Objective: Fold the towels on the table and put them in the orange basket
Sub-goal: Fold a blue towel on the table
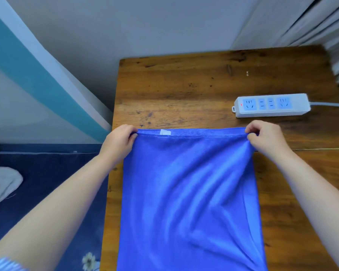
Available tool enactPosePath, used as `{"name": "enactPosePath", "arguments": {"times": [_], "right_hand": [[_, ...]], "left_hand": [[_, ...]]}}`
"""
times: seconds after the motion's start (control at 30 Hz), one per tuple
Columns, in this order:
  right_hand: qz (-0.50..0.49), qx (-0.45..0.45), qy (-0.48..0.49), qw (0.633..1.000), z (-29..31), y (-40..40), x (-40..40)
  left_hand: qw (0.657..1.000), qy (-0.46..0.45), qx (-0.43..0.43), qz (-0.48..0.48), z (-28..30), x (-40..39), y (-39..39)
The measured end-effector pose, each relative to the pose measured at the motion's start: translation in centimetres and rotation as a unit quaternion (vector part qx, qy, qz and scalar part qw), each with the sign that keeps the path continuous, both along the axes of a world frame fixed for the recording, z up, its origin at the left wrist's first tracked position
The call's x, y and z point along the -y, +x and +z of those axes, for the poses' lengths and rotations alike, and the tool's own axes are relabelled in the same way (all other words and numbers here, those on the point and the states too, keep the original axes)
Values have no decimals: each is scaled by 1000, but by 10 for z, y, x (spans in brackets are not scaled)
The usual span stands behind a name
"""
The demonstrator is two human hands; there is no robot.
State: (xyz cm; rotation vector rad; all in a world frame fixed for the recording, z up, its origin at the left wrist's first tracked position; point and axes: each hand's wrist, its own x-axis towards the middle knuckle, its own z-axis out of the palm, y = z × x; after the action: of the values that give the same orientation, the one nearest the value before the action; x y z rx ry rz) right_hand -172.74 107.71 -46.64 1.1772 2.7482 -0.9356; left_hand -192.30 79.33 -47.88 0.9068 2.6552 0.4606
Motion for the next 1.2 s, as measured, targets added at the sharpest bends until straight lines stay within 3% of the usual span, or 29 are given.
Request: {"name": "enactPosePath", "arguments": {"times": [0.2, 0.33, 0.47, 0.73, 0.97, 1.2], "right_hand": [[65, 89, 84, 990, -21, -7, -12], [129, 76, 145, 978, -29, -8, -13], [180, 95, 129, 971, -36, -6, -13], [213, 117, 118, 963, -30, -12, -22], [152, 68, 32, 986, -13, 0, -28], [112, 38, 16, 993, 17, 15, -13]], "left_hand": [[996, -86, -23, 23, -18, -25, -13], [993, -120, -9, -17, -23, -27, -17], [988, -137, 10, -72, -24, -29, -22], [982, -165, 26, -85, -23, -30, -26], [987, -142, 53, -52, -3, -20, -24], [987, -141, 34, -68, 28, -7, -11]]}}
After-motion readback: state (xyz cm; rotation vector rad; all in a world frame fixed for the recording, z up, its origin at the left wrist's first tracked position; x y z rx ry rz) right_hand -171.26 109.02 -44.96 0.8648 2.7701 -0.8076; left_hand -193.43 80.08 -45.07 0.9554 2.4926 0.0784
